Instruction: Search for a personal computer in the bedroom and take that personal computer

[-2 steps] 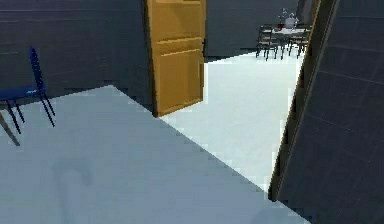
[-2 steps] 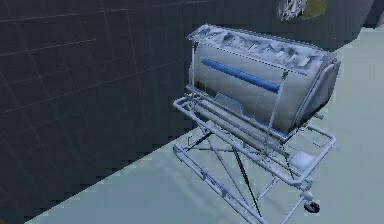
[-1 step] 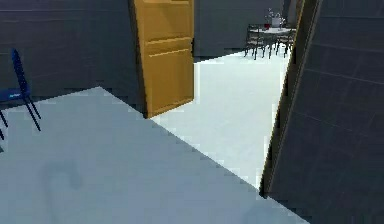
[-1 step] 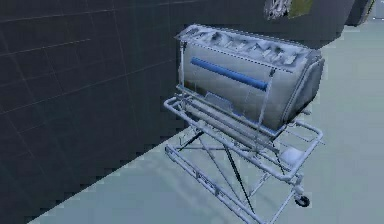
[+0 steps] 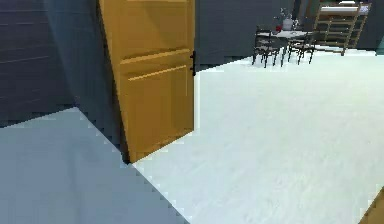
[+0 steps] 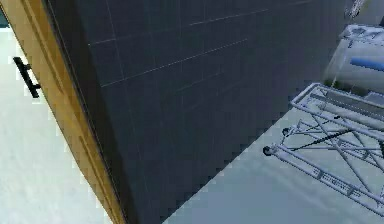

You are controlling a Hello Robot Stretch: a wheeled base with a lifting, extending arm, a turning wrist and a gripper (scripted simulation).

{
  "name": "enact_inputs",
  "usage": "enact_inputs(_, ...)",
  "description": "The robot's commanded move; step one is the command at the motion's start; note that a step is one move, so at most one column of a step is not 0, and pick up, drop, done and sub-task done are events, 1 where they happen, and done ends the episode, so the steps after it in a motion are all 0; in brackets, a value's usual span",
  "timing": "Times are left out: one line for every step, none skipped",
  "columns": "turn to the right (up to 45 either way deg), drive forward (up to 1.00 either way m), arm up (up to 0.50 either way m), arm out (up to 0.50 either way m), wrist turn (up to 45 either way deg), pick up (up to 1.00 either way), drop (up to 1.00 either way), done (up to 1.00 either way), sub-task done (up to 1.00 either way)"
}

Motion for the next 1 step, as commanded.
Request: enact_inputs(21.0, 0.0, 0.0, 0.0, 0.0, 0.0, 0.0, 0.0, 0.0)
